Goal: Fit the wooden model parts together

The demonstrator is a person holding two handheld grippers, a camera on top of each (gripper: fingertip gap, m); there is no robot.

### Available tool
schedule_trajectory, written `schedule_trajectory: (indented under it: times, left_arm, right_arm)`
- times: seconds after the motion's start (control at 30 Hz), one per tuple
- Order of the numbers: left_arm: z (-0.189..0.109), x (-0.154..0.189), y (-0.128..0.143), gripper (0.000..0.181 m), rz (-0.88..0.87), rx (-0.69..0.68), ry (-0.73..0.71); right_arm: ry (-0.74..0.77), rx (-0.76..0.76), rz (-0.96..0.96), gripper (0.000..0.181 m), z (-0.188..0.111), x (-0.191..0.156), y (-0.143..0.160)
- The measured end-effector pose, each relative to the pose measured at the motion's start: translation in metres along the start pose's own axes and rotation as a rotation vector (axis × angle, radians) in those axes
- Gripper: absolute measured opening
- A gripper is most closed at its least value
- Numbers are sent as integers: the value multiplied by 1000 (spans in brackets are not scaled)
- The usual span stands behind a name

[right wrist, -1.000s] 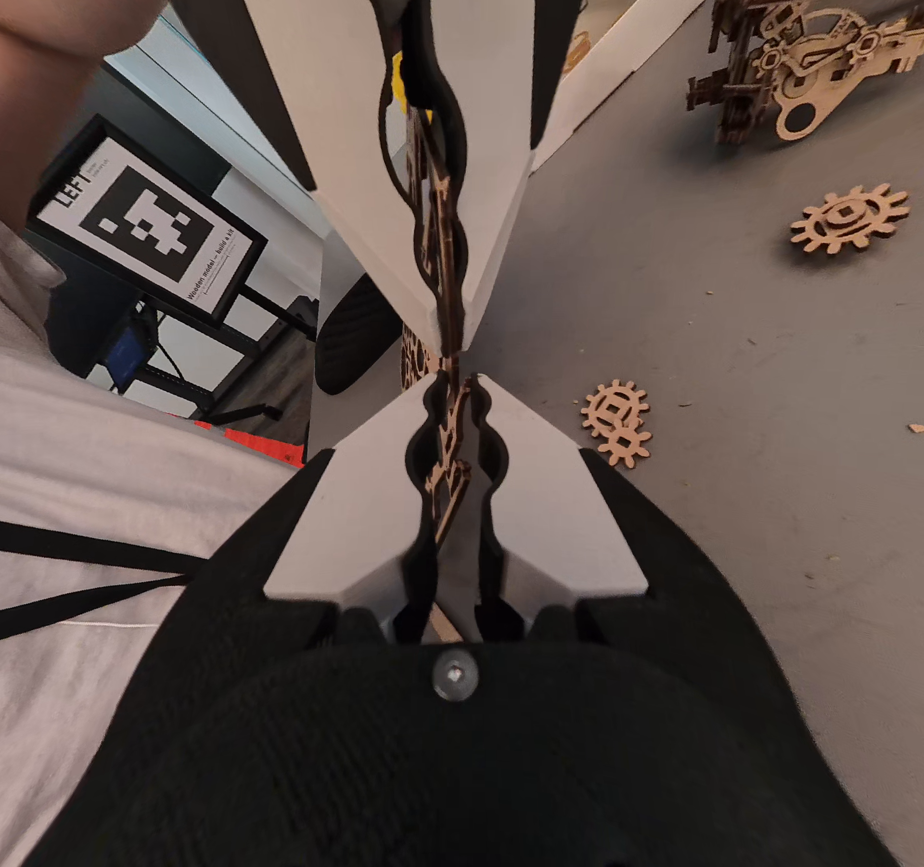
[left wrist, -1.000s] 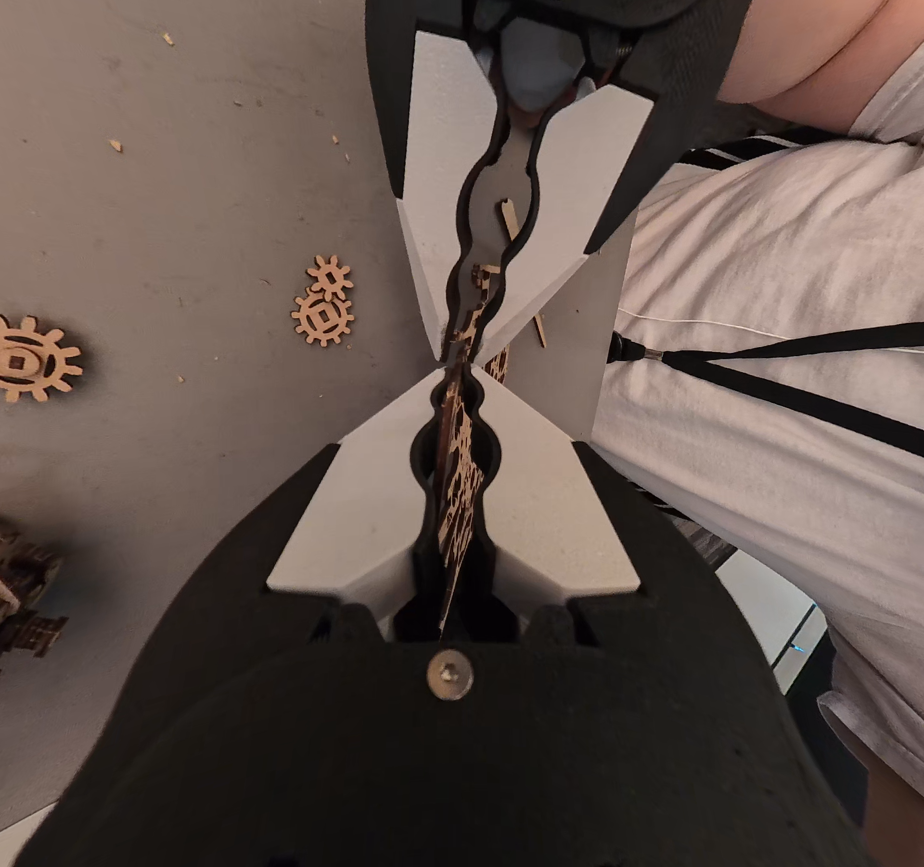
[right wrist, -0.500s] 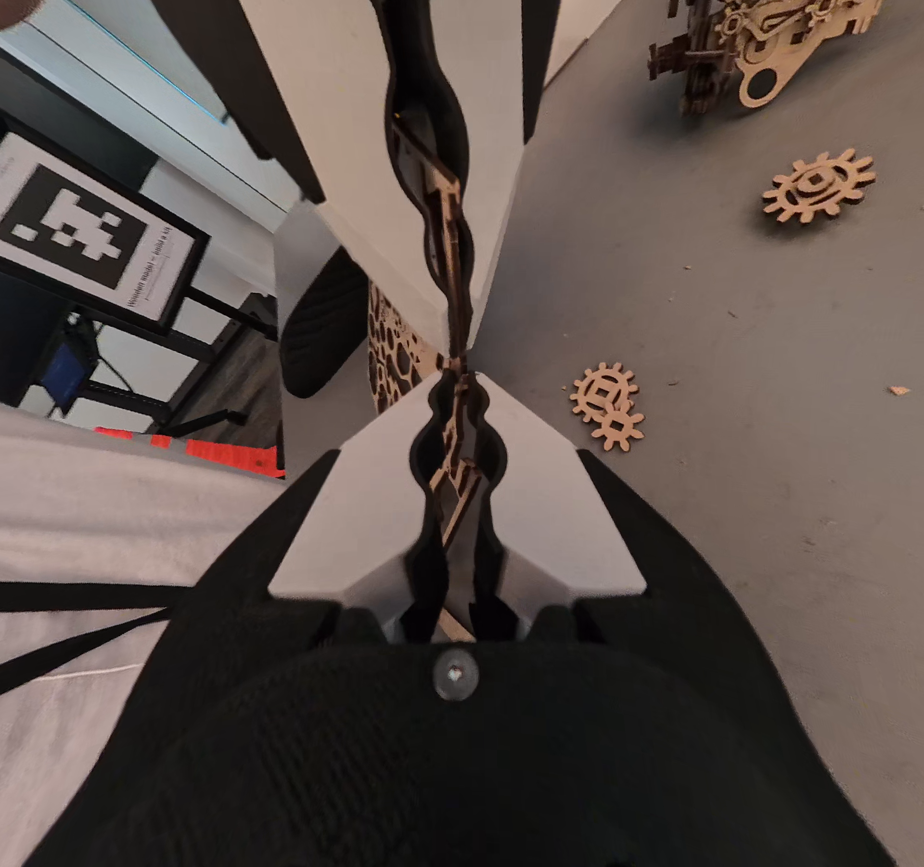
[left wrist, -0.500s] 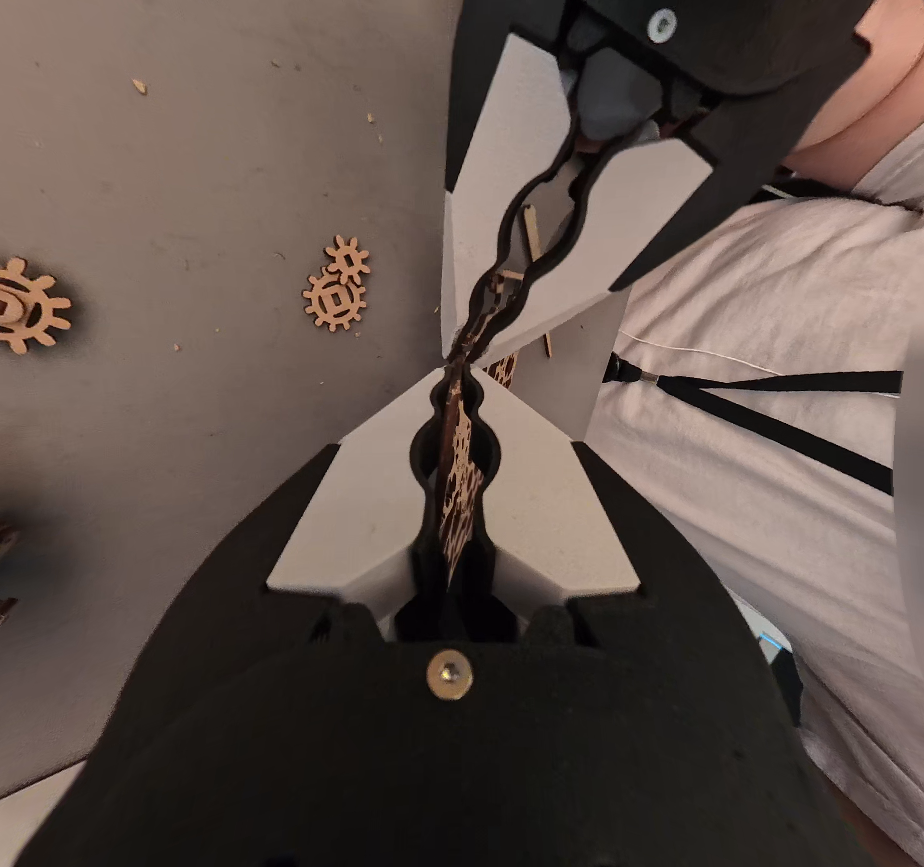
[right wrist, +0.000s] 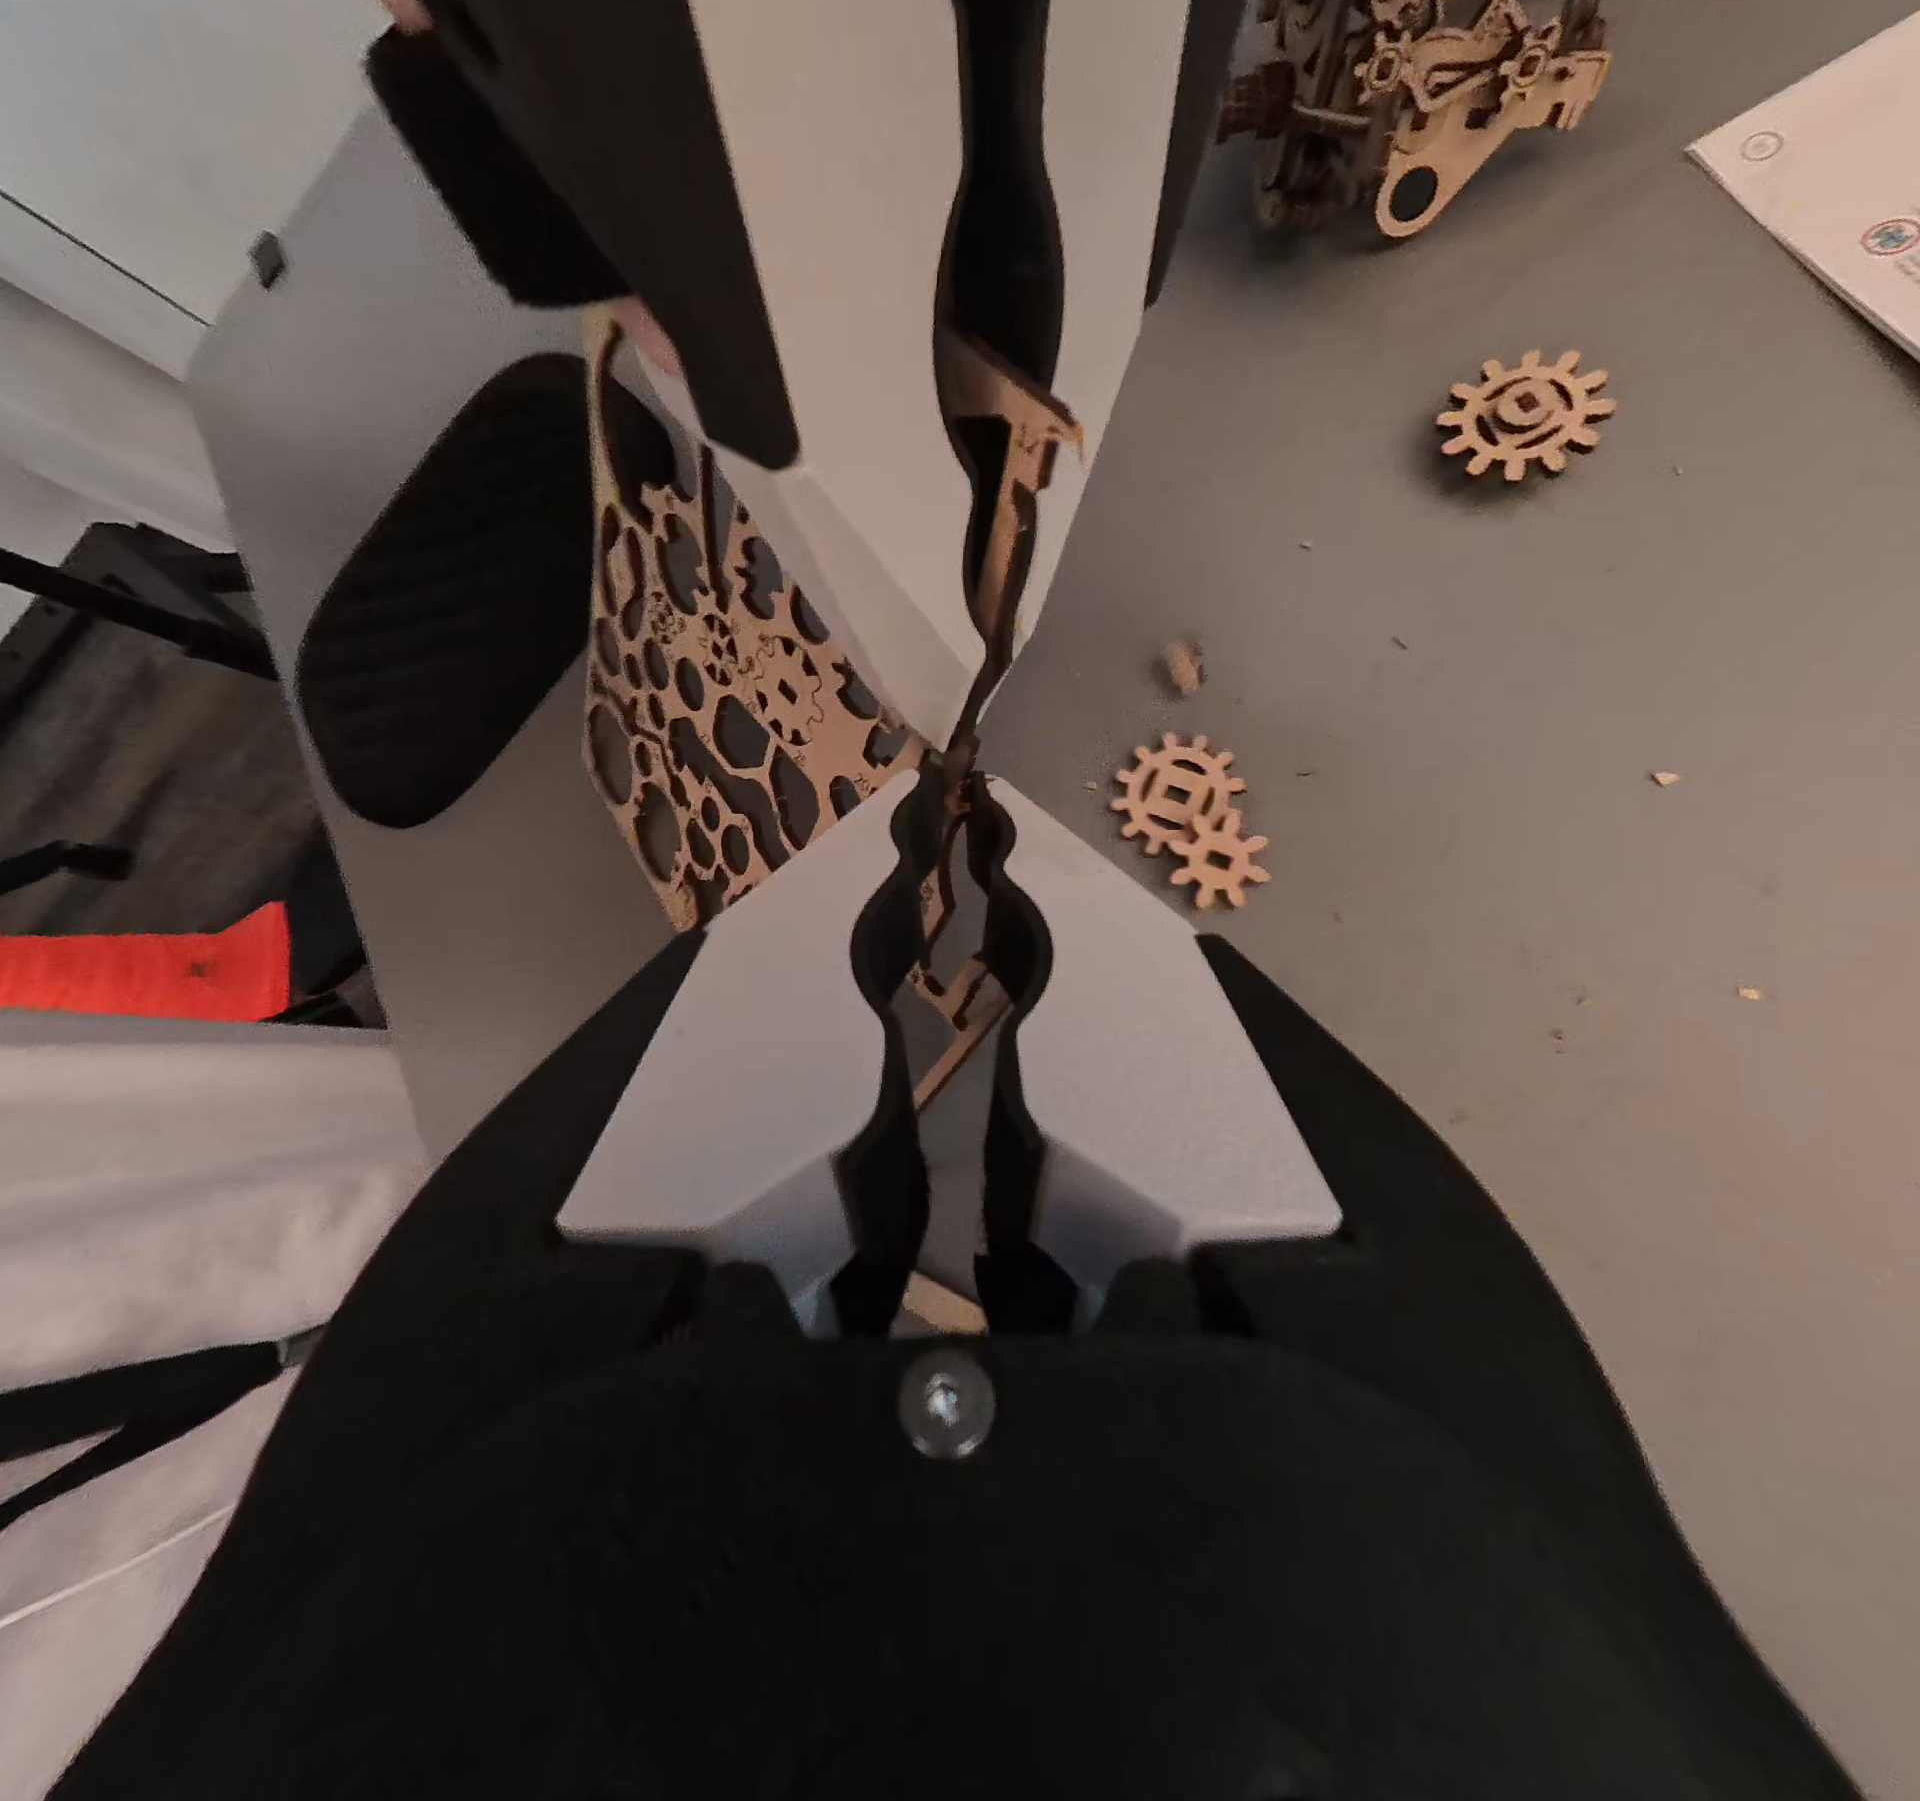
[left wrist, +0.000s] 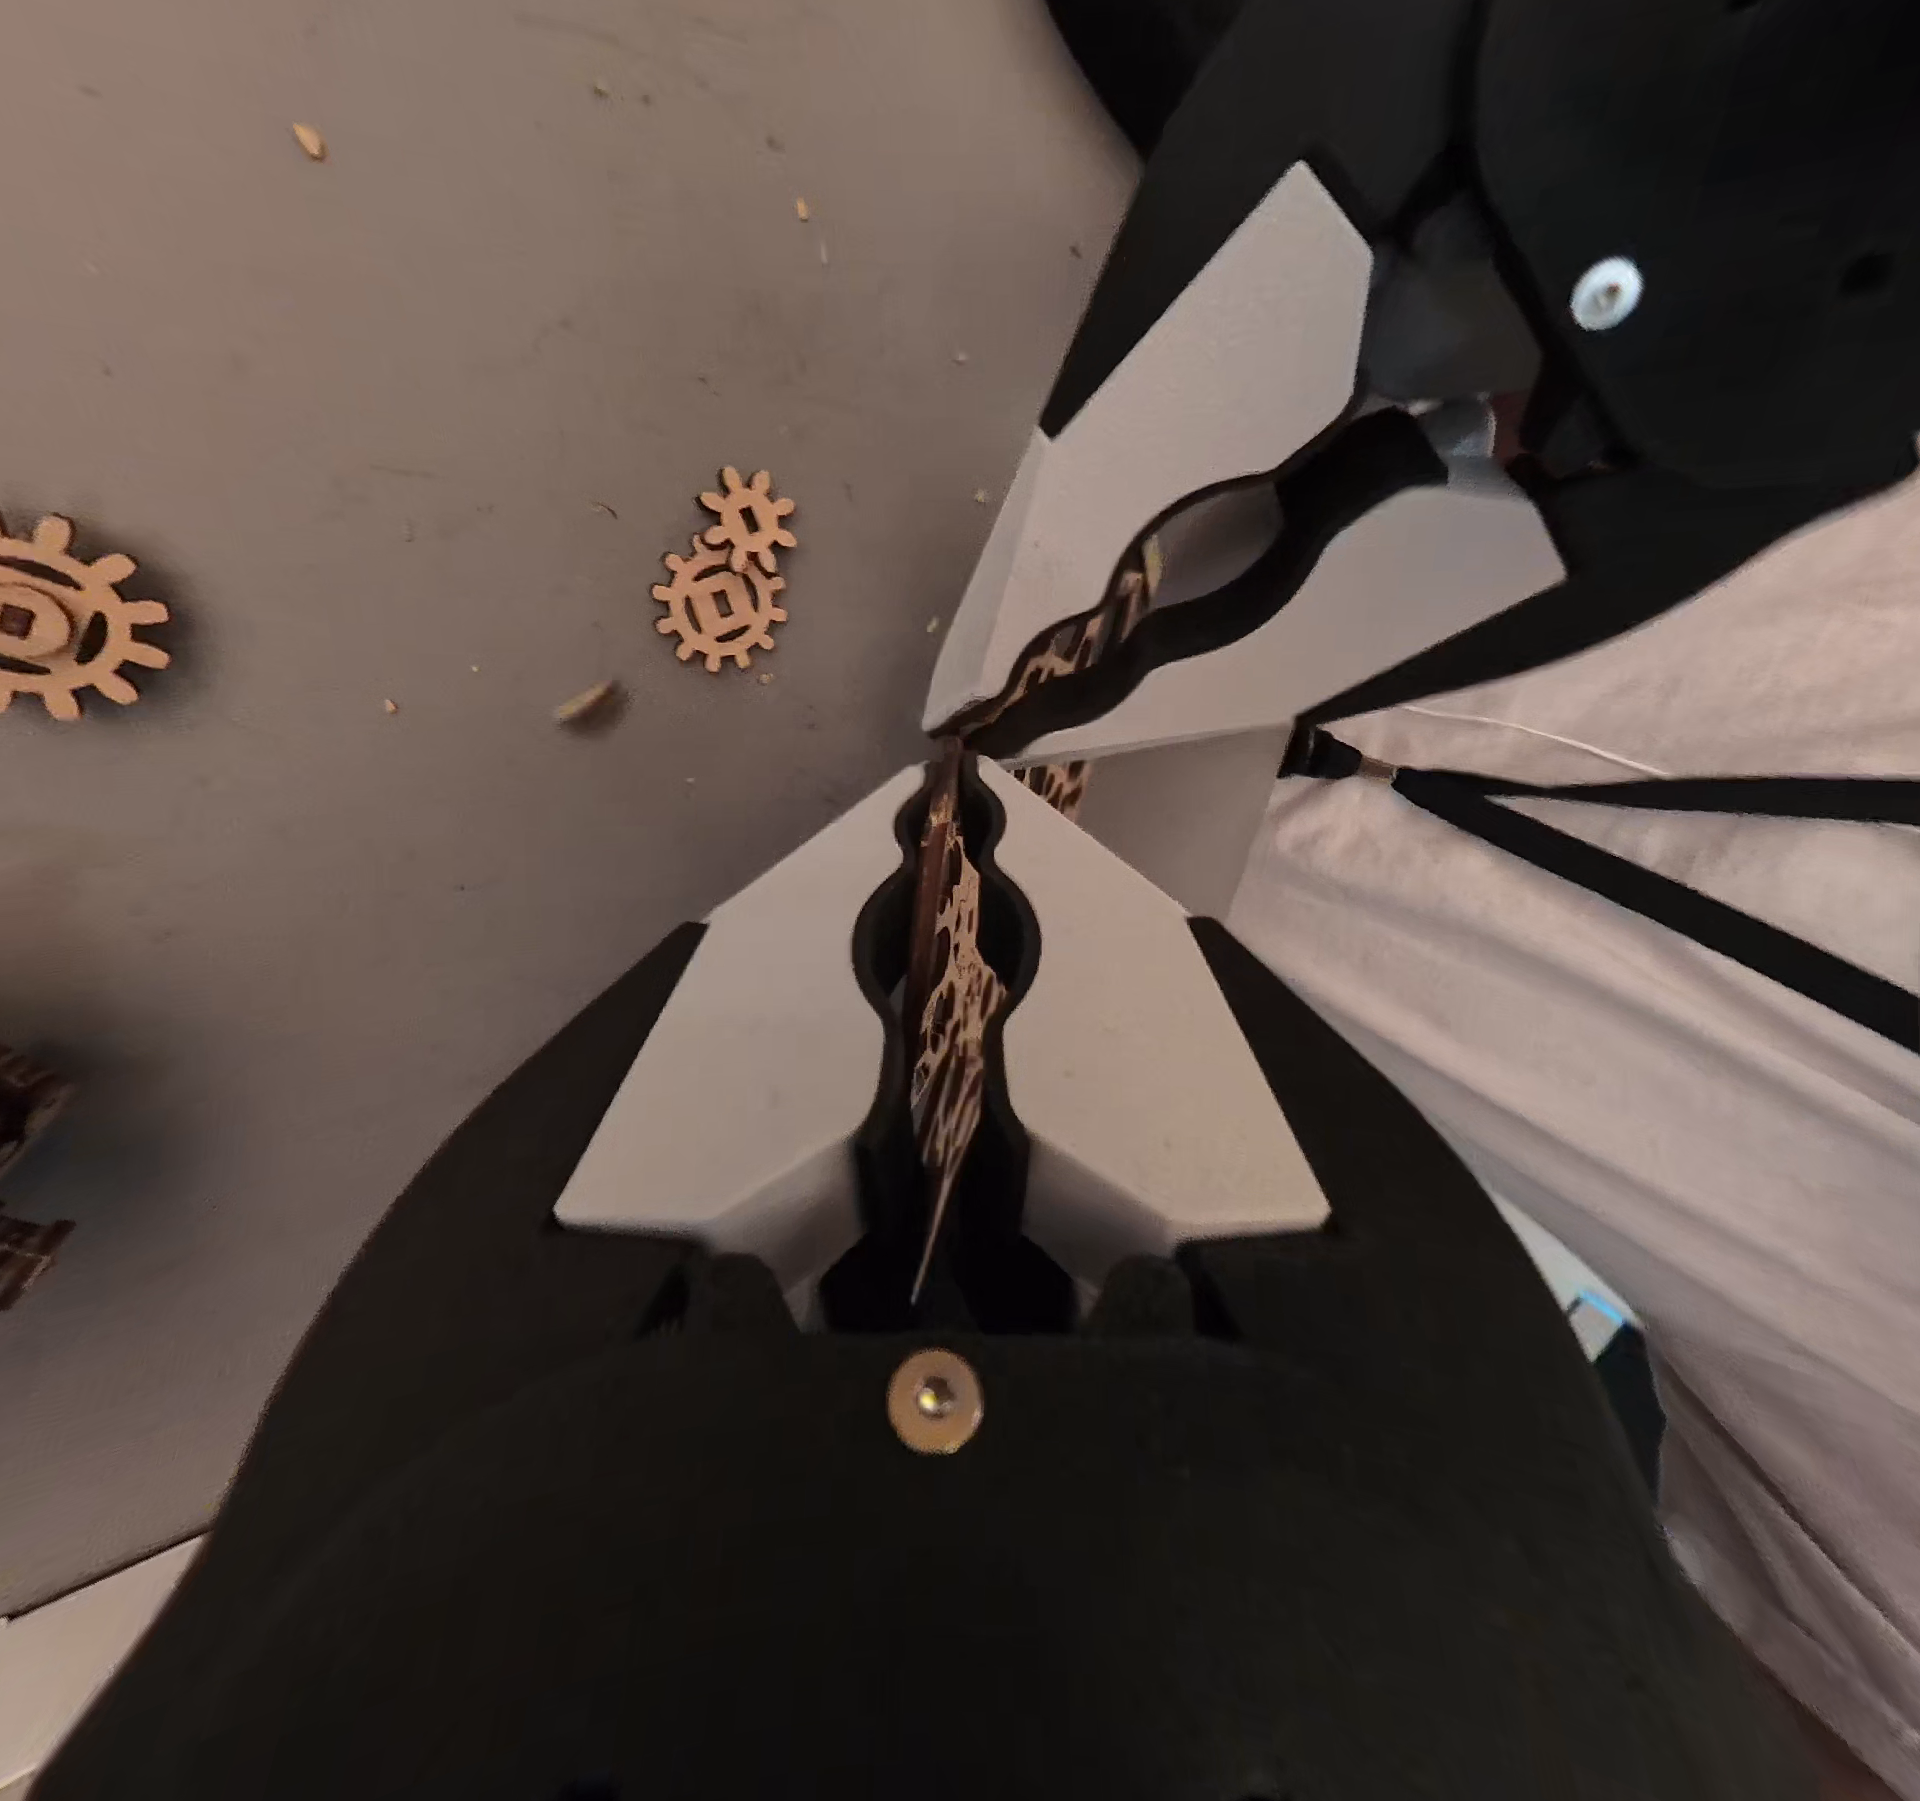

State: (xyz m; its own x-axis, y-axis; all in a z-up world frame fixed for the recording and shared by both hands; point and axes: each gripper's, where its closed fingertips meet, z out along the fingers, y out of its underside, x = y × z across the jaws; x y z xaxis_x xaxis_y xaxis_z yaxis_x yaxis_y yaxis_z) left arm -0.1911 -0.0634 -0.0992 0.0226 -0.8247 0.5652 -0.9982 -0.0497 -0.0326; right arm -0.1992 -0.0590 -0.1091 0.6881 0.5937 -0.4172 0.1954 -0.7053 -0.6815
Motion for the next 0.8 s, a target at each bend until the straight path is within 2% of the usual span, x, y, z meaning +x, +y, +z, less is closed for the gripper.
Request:
schedule_trajectory:
  times: [0.17,0.27,0.37,0.43,0.6,0.7,0.8]
  left_arm:
    - [-3,8,3,1,4,-6,78]
    - [-4,11,15,1,23,-53,93]
    - [-9,12,27,2,51,-52,98]
    - [-13,8,35,2,63,-39,76]
    - [-24,8,47,1,61,12,78]
    - [-26,10,50,1,58,28,66]
    - [-26,11,52,1,60,28,49]
  right_arm:
    - [-149,64,30,6,-8,-8,-4]
    - [-215,171,-17,7,-26,-14,-17]
    - [-209,334,-74,8,-54,-6,-37]
    - [-168,352,-154,9,-56,7,-41]
    - [-42,123,-551,11,3,32,-33]
    - [-7,14,-618,11,32,49,-37]
    - [-37,-29,-616,14,46,55,-37]
